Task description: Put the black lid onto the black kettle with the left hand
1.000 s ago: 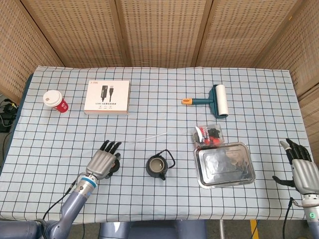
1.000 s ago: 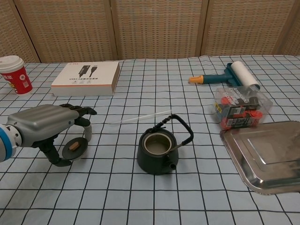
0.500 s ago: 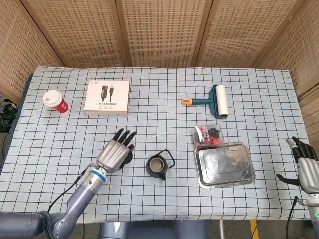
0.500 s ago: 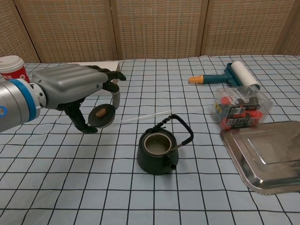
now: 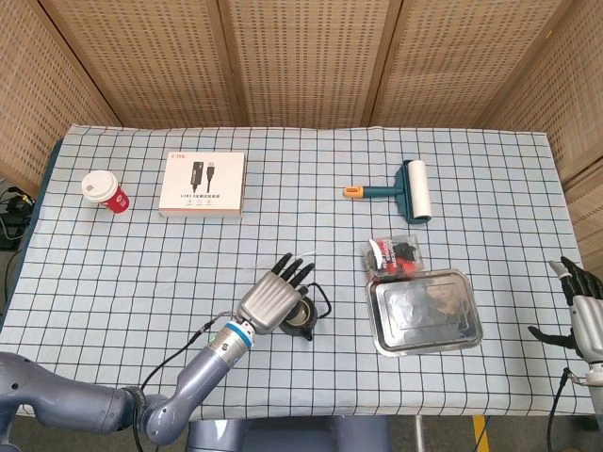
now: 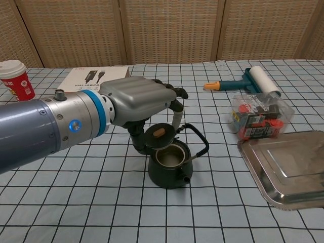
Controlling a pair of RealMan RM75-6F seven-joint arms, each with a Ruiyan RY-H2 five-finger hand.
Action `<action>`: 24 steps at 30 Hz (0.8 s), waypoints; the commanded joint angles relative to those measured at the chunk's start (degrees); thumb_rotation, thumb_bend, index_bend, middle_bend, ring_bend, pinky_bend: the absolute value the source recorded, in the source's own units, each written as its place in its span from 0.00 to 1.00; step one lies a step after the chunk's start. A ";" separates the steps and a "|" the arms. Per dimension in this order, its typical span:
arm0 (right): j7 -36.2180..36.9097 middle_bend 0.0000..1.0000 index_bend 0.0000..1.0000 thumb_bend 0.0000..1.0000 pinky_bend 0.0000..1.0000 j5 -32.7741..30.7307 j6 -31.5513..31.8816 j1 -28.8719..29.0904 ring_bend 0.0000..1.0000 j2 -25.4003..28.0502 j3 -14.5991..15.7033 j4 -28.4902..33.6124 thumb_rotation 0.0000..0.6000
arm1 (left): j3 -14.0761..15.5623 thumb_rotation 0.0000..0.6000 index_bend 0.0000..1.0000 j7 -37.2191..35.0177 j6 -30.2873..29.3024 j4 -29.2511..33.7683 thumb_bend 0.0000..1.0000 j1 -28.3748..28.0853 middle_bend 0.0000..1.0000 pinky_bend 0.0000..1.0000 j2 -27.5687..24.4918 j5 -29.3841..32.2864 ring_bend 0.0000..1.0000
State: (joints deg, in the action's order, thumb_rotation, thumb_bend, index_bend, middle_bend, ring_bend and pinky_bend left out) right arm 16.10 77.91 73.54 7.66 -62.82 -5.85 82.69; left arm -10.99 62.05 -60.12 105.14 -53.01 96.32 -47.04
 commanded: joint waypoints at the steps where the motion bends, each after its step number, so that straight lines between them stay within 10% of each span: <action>1: 0.27 0.00 0.02 0.09 0.03 0.18 -0.36 0.14 0.00 -0.05 0.13 -0.14 1.00 | 0.39 1.00 0.42 0.75 -0.31 -0.79 0.29 -1.15 0.00 0.00 0.72 1.31 0.00; 24: 1.11 0.00 0.02 0.09 0.03 0.33 -0.61 0.23 0.00 -0.02 0.07 -0.47 1.00 | 2.64 1.00 0.41 -0.91 -0.79 -6.38 0.29 -5.75 0.00 0.00 5.63 3.60 0.00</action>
State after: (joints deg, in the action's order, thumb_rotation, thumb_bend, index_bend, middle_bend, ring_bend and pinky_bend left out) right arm 17.21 78.24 72.93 7.89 -62.84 -5.78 82.22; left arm -8.39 61.19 -60.88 98.79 -58.72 101.92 -43.47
